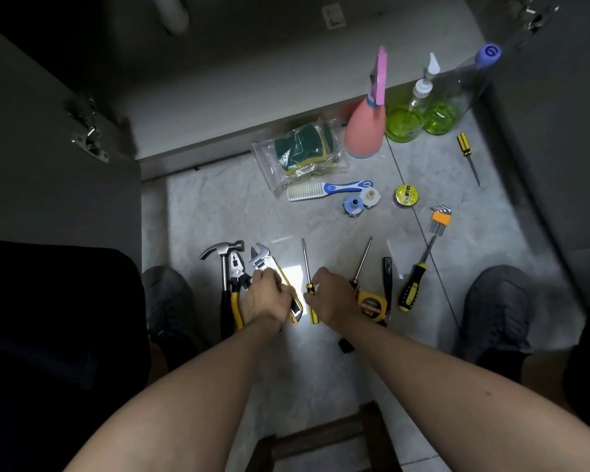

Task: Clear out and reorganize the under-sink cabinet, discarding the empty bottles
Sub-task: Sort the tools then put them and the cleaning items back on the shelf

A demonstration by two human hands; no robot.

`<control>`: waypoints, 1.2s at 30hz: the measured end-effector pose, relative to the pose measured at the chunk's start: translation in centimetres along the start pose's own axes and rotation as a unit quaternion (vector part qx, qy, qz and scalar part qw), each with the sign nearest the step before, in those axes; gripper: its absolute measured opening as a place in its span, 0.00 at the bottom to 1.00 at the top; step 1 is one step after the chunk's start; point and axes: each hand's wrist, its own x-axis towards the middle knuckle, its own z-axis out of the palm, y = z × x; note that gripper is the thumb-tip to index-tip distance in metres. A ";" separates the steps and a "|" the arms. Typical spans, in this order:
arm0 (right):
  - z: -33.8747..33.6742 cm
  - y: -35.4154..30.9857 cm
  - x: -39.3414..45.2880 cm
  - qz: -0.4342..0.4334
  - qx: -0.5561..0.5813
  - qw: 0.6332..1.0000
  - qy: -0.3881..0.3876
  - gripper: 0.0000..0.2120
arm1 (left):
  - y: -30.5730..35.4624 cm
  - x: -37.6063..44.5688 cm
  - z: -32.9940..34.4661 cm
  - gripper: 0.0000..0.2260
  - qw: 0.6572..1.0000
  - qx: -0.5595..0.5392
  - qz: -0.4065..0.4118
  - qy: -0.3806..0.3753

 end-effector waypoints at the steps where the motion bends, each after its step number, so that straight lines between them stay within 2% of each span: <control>1: -0.1 -0.2 -0.1 0.001 -0.002 1.000 -0.003 0.12 | 0.1 0.0 0.0 0.07 1.000 0.001 0.000 0.000; 4: -1.2 -0.4 -0.7 0.018 0.023 0.999 0.020 0.11 | 0.7 -0.1 -0.2 0.07 1.000 -0.002 0.005 0.009; 8: -4.2 1.3 -2.1 0.051 0.022 0.994 0.099 0.10 | 2.6 -0.3 -0.3 0.03 0.998 -0.052 0.029 0.035; 11: -6.8 4.2 -3.1 0.133 0.054 0.975 0.168 0.08 | 5.1 -0.3 0.3 0.03 0.995 -0.088 0.052 -0.010; 14: -8.8 8.1 -3.9 0.212 0.071 0.950 0.217 0.07 | 7.8 -0.3 1.9 0.05 0.991 -0.054 0.104 -0.058; 17: -10.0 11.3 -4.3 0.262 0.123 0.934 0.210 0.13 | 9.6 -0.3 4.0 0.10 0.983 0.028 0.157 -0.091; 20: -10.4 12.9 -3.5 0.287 0.149 0.932 0.167 0.18 | 10.4 -0.1 5.0 0.13 0.981 0.060 0.148 -0.110; 23: -10.4 13.0 -2.4 0.288 0.145 0.936 0.142 0.13 | 10.6 0.4 5.0 0.12 0.987 0.029 0.101 -0.125; 29: -10.1 12.1 -1.9 0.308 0.203 0.920 0.134 0.14 | 8.9 0.1 4.5 0.14 0.984 -0.047 0.051 -0.164; 32: -9.8 11.7 -2.8 0.280 0.157 0.934 0.158 0.10 | 8.3 -0.4 4.3 0.15 0.987 -0.059 0.021 -0.149; 36: -8.8 10.7 -4.4 0.211 0.128 0.949 0.196 0.10 | 8.1 -0.8 3.7 0.17 0.989 -0.068 0.000 -0.128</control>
